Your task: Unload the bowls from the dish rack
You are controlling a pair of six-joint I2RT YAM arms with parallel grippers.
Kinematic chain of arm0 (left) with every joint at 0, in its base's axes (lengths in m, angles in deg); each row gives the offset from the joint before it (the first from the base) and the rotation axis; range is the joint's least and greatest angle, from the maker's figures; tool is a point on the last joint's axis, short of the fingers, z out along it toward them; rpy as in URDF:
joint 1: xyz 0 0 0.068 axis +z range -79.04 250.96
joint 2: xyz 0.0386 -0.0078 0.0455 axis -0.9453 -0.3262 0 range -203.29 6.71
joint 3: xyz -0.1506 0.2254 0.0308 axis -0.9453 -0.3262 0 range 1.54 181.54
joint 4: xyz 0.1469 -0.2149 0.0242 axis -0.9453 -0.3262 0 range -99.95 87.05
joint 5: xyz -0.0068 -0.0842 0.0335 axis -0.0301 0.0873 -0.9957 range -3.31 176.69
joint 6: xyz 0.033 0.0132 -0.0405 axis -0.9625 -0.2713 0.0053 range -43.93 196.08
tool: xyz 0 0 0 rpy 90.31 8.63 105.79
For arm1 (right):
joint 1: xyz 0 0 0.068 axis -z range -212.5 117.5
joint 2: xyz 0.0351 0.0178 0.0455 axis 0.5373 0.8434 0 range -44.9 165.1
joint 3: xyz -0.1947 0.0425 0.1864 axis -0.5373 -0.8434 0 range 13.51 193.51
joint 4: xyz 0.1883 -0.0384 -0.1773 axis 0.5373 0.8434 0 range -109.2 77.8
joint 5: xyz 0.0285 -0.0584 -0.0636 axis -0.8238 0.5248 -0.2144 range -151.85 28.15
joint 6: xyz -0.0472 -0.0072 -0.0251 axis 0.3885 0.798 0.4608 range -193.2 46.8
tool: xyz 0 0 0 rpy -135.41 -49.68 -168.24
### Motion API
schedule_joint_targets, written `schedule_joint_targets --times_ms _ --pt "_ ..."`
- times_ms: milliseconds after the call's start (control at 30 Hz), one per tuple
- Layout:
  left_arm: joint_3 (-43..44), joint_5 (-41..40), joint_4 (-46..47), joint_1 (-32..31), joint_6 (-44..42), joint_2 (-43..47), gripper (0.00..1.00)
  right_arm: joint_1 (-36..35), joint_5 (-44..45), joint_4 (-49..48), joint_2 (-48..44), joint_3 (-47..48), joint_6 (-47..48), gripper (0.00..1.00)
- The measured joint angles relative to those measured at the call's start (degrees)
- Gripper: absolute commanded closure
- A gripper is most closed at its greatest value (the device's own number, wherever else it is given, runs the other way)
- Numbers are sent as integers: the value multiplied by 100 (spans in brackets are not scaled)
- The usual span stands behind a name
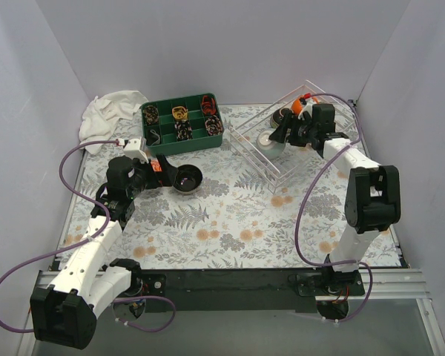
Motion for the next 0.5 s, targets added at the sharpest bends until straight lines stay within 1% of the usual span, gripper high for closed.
schedule_joint_targets --times_ms 233,367,500 --pt "0 17 -2 0 2 0 2 -39 212 181 -385 55 588 77" --pt "-2 20 0 0 20 0 2 -177 533 260 -704 55 1029 78" --pt "-2 22 -2 0 37 0 2 -466 1012 278 -1117 55 1510 79"
